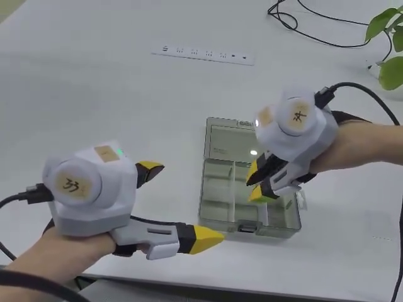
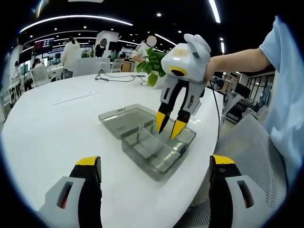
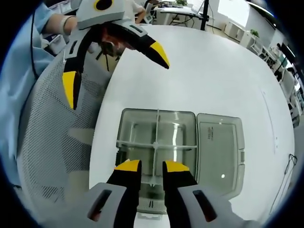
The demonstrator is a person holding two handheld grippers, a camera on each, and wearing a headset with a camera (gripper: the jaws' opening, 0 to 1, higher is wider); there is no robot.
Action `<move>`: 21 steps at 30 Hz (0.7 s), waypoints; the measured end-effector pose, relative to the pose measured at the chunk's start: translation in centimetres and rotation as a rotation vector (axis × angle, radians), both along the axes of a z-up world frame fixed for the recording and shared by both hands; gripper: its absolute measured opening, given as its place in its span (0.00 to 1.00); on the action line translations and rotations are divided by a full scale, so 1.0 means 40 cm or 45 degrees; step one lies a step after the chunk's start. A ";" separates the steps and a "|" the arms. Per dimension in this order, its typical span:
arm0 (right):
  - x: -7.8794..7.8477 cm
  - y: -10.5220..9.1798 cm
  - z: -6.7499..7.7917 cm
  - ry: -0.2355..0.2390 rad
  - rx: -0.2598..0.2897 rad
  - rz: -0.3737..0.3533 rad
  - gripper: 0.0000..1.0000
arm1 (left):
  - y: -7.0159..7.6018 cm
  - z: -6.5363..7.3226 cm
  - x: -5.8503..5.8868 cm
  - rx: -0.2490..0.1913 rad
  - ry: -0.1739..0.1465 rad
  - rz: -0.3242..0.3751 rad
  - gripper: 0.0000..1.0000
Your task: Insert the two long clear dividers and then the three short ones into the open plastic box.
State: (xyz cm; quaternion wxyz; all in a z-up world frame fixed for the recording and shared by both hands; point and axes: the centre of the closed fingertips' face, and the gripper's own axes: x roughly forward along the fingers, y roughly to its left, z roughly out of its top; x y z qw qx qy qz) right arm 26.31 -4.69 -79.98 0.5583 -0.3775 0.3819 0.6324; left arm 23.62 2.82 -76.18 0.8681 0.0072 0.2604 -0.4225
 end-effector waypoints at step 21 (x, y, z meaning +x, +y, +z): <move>0.012 0.005 0.068 -0.037 0.356 -0.217 0.80 | -0.002 0.009 -0.001 0.002 -0.003 -0.006 0.97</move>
